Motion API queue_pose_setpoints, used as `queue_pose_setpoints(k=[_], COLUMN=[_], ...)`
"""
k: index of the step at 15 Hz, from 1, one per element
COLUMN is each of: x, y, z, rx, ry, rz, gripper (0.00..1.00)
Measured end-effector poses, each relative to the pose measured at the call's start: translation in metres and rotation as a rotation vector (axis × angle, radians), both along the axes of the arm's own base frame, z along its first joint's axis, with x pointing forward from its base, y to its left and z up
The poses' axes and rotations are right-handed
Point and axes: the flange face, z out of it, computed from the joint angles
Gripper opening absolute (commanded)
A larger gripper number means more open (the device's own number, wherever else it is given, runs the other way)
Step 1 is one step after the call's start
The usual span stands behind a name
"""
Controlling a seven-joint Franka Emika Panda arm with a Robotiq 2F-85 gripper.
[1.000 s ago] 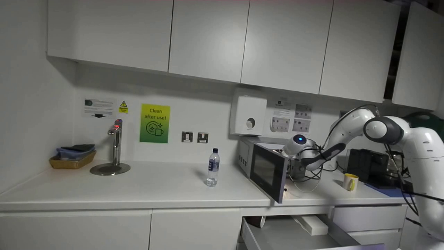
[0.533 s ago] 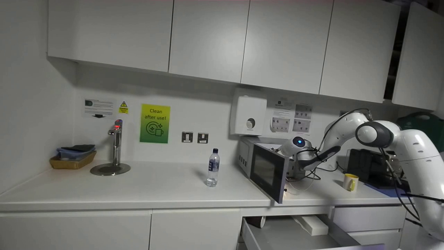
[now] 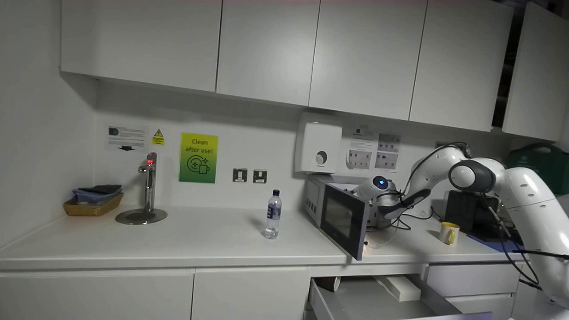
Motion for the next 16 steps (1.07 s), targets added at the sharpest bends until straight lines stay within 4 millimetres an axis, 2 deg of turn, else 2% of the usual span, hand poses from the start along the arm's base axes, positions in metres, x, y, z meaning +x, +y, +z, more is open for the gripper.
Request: queue_pose_setpoints(k=[11, 16], x=[0.0073, 0.0059], y=[0.0045, -0.0007], z=[-0.0041, -0.0051], rx=[0.051, 0.065], ry=[-0.005, -0.016], rz=[-0.066, -0.09], gripper=[1.0, 1.0])
